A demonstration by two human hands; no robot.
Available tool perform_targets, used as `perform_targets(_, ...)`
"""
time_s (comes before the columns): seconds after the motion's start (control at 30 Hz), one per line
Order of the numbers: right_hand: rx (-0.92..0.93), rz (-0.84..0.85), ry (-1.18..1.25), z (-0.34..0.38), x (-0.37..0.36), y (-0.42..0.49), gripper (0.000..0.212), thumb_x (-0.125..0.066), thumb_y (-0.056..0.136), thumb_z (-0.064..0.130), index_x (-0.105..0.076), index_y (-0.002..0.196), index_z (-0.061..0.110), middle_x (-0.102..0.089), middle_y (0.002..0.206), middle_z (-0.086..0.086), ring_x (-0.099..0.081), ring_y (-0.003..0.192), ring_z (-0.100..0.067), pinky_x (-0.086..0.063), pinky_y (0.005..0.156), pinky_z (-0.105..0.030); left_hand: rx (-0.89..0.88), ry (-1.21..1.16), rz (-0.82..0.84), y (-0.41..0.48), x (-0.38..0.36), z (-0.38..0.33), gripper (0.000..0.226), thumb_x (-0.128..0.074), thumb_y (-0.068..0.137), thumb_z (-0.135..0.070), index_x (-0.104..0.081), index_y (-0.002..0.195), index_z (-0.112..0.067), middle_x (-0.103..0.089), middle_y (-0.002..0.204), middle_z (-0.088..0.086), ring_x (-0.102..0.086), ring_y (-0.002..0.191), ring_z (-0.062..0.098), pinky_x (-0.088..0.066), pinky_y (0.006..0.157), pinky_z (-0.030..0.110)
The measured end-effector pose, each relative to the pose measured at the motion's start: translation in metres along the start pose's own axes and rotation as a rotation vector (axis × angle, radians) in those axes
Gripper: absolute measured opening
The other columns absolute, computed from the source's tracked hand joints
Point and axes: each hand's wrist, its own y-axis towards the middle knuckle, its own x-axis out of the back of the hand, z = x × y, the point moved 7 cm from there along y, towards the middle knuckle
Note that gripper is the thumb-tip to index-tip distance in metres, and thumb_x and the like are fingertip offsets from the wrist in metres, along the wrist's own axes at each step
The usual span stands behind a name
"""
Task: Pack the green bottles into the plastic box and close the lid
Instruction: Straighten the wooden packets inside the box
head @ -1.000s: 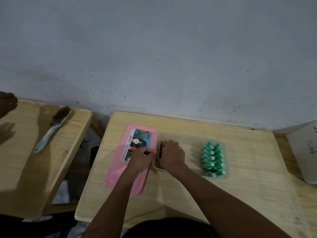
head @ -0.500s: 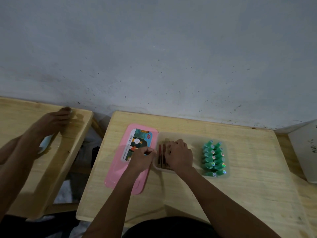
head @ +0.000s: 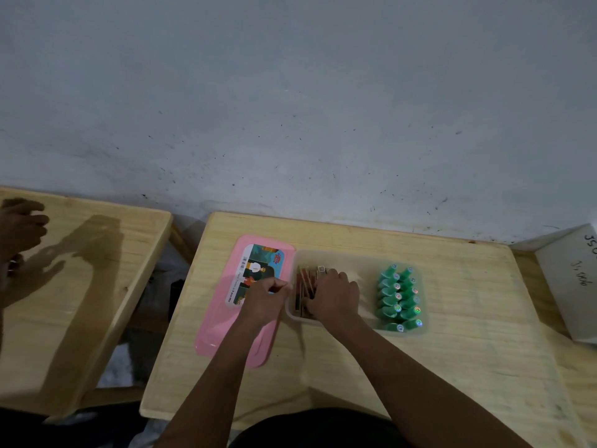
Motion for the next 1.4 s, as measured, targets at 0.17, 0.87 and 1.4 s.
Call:
perform_targets(0.17,-0.041,-0.023,0.151,-0.007,0.001,-0.001,0.033,-0.061,0.081,0.04,-0.066,0.103,0.017,-0.062,0.098,-0.003,-0.062,0.088,-0.021,-0.051,0.077,-0.034,-0.001,0.0,-0.001,0.0,0.0,0.001,0.005,-0.059,0.092,-0.019,-0.064,0.09,-0.018,-0.063,0.089,-0.004,-0.059,0.085,0.013,-0.051,0.082,0.03)
perform_targets(0.87,-0.045,0.134,0.383,-0.009,0.002,-0.002,0.025,-0.051,0.089,0.036,-0.074,0.085,0.028,-0.072,0.085,0.009,-0.066,0.079,-0.014,-0.049,0.065,-0.026,0.007,-0.02,-0.009,0.002,-0.001,0.004,0.007,-0.06,0.091,-0.019,-0.065,0.093,-0.015,-0.064,0.09,-0.003,-0.06,0.086,0.014,-0.051,0.081,0.029)
perform_targets(1.4,-0.088,0.055,0.154,-0.032,-0.009,-0.01,0.039,-0.058,0.083,0.054,-0.069,0.094,0.018,-0.069,0.091,-0.001,-0.067,0.085,-0.021,-0.046,0.064,-0.028,-0.008,-0.03,0.004,0.002,-0.002,0.004,0.01,-0.058,0.092,-0.017,-0.063,0.083,-0.019,-0.065,0.089,-0.001,-0.061,0.082,0.015,-0.052,0.083,0.033)
